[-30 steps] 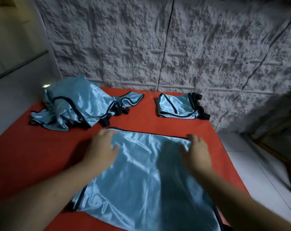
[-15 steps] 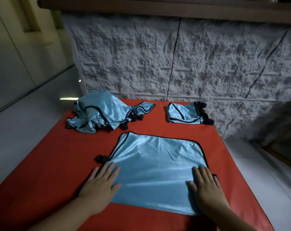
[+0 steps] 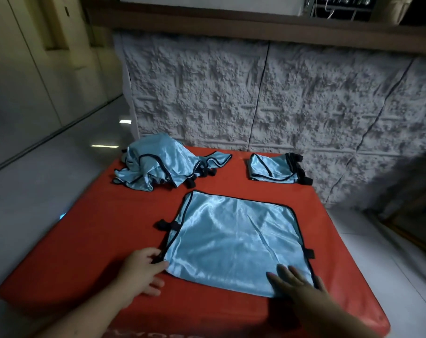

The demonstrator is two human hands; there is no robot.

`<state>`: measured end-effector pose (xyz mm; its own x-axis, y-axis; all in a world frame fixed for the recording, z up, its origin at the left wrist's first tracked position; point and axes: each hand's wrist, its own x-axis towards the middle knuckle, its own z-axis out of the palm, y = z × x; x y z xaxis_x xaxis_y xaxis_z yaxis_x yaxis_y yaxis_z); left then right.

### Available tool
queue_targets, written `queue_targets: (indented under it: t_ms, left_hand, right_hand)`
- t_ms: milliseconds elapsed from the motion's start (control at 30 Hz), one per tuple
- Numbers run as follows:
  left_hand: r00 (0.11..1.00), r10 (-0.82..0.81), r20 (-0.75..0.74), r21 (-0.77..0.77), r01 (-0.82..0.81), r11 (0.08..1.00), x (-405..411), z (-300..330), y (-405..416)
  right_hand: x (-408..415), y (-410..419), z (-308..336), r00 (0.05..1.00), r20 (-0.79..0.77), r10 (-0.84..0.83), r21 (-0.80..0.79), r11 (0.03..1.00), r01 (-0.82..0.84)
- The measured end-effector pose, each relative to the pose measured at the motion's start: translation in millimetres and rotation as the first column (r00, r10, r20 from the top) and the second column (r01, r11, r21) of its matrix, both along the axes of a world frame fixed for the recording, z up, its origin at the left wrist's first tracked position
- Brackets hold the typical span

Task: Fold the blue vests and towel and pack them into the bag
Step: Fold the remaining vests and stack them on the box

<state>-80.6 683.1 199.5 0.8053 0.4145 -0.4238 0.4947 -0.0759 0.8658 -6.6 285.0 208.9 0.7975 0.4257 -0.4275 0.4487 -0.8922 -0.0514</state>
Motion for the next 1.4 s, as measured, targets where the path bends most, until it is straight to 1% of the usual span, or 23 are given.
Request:
queue_targets:
  t_ms: [67,167,267,333,400,467,533,633,700,733,800,867,900,933,967,1000,1033,1067,1133,1200,1267,1300,1400]
  left_hand:
    - [1.0,0.023,0.021,-0.128,-0.02,0.991,-1,5,-2]
    - [0.997,0.047,0.059,-0.241,-0.032,0.97,-1,7,1]
    - [0.988,0.102,0.116,-0.437,-0.042,0.898,-3,10,2]
    - [0.982,0.131,0.135,-0.536,-0.039,0.844,-3,10,3]
    - [0.986,0.126,0.111,-0.573,-0.04,0.819,-5,11,5]
    - [0.995,0.081,0.055,-0.57,-0.036,0.821,-6,10,8]
    - [0.999,0.047,0.008,-0.5,-0.037,0.865,-8,11,7]
    - [0.999,-0.007,-0.044,-0.312,-0.008,0.95,-11,13,5]
    - [0.994,-0.076,-0.082,-0.101,0.068,0.993,-12,12,8]
    - [0.988,-0.115,-0.107,0.053,0.122,0.991,-12,11,9]
    - [0.964,-0.211,-0.16,0.327,0.253,0.91,-12,11,13]
    - [0.936,-0.3,-0.186,0.488,0.353,0.799,-10,12,11]
    - [0.941,-0.289,-0.177,0.547,0.339,0.766,-9,13,9]
    - [0.96,-0.245,-0.133,0.61,0.274,0.744,-5,15,7]
    - [0.978,-0.204,-0.049,0.667,0.184,0.721,2,16,5]
    - [0.977,-0.206,0.048,0.711,0.111,0.694,9,18,-1]
    - [0.96,-0.249,0.125,0.739,0.077,0.669,19,19,-9]
    - [0.932,-0.327,0.159,0.766,0.092,0.636,29,18,-20]
    - [0.86,-0.499,0.108,0.798,0.224,0.559,55,9,-48]
    - [0.818,-0.574,-0.023,0.813,0.35,0.466,79,-3,-69]
    - [0.8,-0.583,-0.142,0.836,0.412,0.361,106,-11,-77]
    - [0.792,-0.578,-0.194,0.835,0.443,0.326,119,-15,-78]
    - [0.761,-0.584,-0.283,0.802,0.522,0.291,156,-24,-67]
  right_hand:
    - [1,-4,6,0.997,0.037,-0.07,0.017,0.997,0.069]
    - [6,-7,6,0.993,0.071,-0.099,0.091,0.992,0.092]
    - [11,-12,-1,0.987,0.114,-0.115,0.162,0.982,0.096]
    - [13,-14,-5,0.982,0.143,-0.122,0.186,0.978,0.095]
    - [15,-16,-9,0.98,0.163,-0.114,0.181,0.98,0.084]
    - [18,-19,-14,0.977,0.193,-0.094,0.181,0.982,0.059]
    - [22,-22,-18,0.978,0.193,-0.079,0.169,0.985,0.046]
    - [29,-28,-16,0.981,0.187,-0.042,0.158,0.987,0.012]
    - [34,-33,-12,0.985,0.17,-0.003,0.109,0.994,-0.016]
    - [36,-36,-11,0.988,0.152,0.0,0.064,0.998,-0.009]
    - [36,-37,-11,0.991,0.129,-0.044,-0.01,0.999,0.046]
    - [37,-37,-13,0.982,0.184,-0.048,-0.001,0.999,0.049]
    - [39,-33,-12,0.97,0.241,-0.042,0.038,0.999,0.034]
    - [42,-27,-12,0.961,0.268,-0.063,0.085,0.996,0.041]
    - [45,-19,-8,0.961,0.257,-0.098,0.14,0.988,0.063]
    - [48,-8,-5,0.962,0.235,-0.135,0.217,0.973,0.083]
    - [52,5,-3,0.962,0.212,-0.174,0.317,0.943,0.101]
    - [57,17,-2,0.96,0.187,-0.207,0.41,0.905,0.115]
    - [69,37,-5,0.957,0.181,-0.227,0.522,0.847,0.102]
    - [89,55,-13,0.968,0.136,-0.213,0.532,0.84,0.11]
    - [115,70,-20,0.967,0.099,-0.236,0.513,0.845,0.154]
    - [129,76,-23,0.964,0.098,-0.247,0.488,0.856,0.17]
    - [164,79,-36,0.946,0.189,-0.264,0.356,0.916,0.184]
